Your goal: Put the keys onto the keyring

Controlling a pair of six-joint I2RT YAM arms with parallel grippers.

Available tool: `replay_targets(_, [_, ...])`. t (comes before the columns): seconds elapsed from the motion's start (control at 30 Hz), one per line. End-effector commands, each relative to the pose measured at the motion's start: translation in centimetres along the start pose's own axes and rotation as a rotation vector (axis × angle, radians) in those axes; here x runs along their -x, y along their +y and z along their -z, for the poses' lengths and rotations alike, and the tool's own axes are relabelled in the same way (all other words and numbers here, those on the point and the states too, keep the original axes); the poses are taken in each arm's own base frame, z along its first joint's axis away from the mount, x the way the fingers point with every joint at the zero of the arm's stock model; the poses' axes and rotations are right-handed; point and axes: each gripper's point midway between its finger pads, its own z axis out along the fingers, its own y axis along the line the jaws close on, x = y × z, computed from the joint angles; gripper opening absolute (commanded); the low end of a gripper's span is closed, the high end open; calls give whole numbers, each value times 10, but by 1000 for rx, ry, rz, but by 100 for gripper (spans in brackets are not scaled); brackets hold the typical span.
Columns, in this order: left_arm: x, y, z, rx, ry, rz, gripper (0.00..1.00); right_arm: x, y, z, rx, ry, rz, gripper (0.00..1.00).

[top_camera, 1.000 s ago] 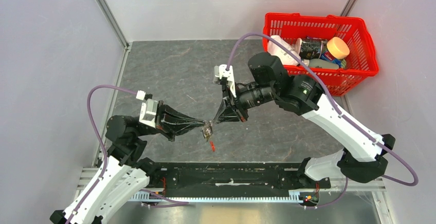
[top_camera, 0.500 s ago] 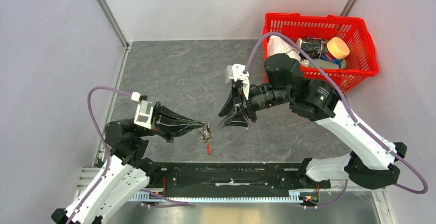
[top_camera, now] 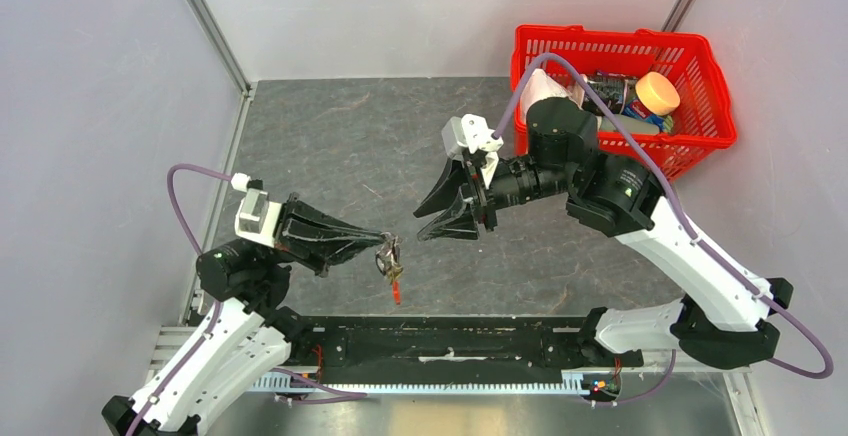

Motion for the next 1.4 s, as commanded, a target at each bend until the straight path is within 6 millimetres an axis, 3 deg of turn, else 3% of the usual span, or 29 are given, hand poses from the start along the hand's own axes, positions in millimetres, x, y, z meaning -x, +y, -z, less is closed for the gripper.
replay_targets(0.0, [24, -4, -4, 0, -113, 6, 2, 31, 11, 5, 31, -96, 79, 44])
replay_targets(0.3, [29, 8, -3, 52, -170, 7, 2, 43, 4, -7, 29, -135, 47, 38])
replay_targets(0.57, [32, 13, -3, 70, -193, -3, 2, 43, 2, -19, 42, -133, 27, 36])
replay_targets(1.1, [34, 14, -5, 61, -207, 8, 2, 46, 1, -23, 45, -141, 31, 25])
replay_targets(1.37, [35, 13, -5, 59, -214, 8, 2, 48, 0, -25, 52, -149, 37, 24])
